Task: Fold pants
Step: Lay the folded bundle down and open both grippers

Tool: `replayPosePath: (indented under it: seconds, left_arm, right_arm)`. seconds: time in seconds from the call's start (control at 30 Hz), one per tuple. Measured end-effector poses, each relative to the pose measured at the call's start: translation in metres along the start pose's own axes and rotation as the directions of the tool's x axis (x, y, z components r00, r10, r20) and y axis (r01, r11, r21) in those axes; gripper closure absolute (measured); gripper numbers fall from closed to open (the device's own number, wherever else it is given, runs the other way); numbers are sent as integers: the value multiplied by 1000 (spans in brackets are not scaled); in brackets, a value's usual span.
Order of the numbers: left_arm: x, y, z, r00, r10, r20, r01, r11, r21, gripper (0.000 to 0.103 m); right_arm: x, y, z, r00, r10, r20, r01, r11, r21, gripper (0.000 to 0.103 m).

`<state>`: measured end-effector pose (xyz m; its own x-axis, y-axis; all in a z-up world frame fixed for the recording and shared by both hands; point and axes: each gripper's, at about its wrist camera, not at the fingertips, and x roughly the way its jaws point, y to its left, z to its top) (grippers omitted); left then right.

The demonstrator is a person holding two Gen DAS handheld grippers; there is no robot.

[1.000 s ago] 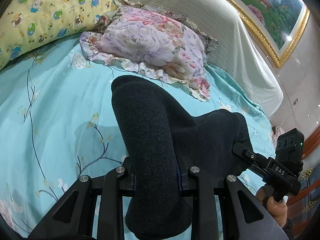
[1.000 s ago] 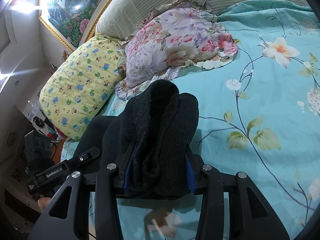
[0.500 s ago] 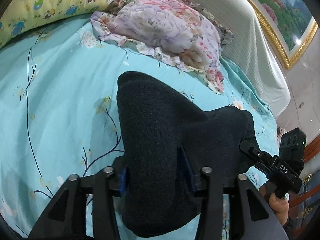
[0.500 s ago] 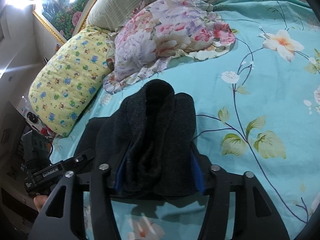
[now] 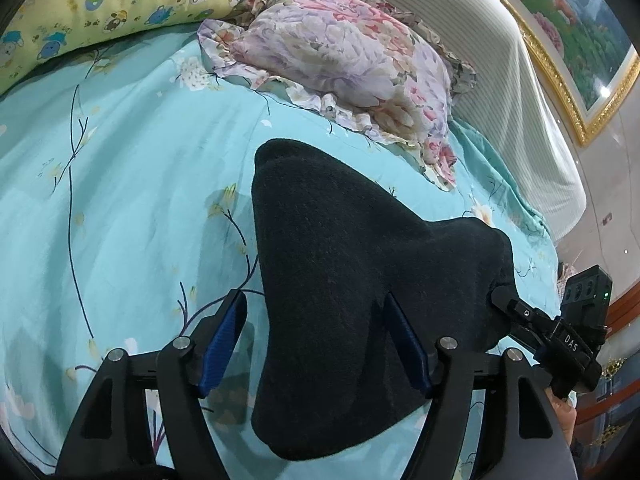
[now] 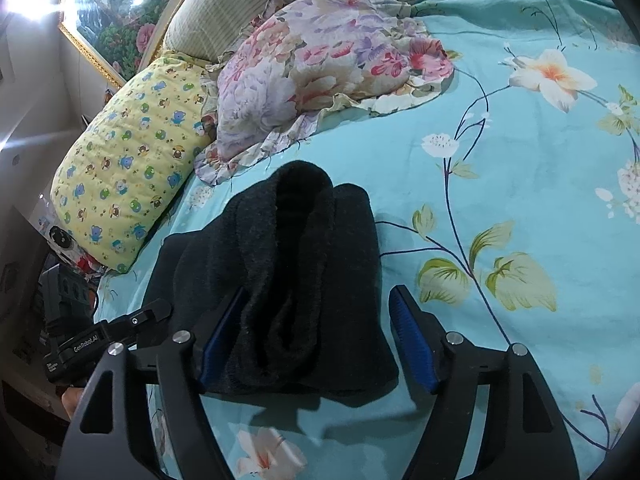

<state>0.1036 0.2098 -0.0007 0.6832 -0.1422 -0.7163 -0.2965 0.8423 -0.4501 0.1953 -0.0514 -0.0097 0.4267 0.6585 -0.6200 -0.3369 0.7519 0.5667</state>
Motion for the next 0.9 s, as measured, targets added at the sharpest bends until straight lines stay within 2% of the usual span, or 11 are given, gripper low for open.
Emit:
replayPosePath:
  seconds: [0.2,0.57,0.77,0.9]
  left_arm:
    - [-8,0,-5,1000,8,13,-7,1000,-19,25]
    - [-32,-4,-24,998,44,45,-43,999,-18,24]
    - [-50,-14,-40,992,92,88,-94,995,23,24]
    - [-57,-29,-52,983,147,112,-158,983,94,23]
  right_arm:
    - [-12,6,-1,1000,-12,19,12,1000,-7,23]
    - [-31,25,-15,998,-32,61,35,997,-62,11]
    - [-45,37,-25,994,-32,109,47,990,-137,8]
    - [-53,48,-32,991,-27,134,54,978,-199,6]
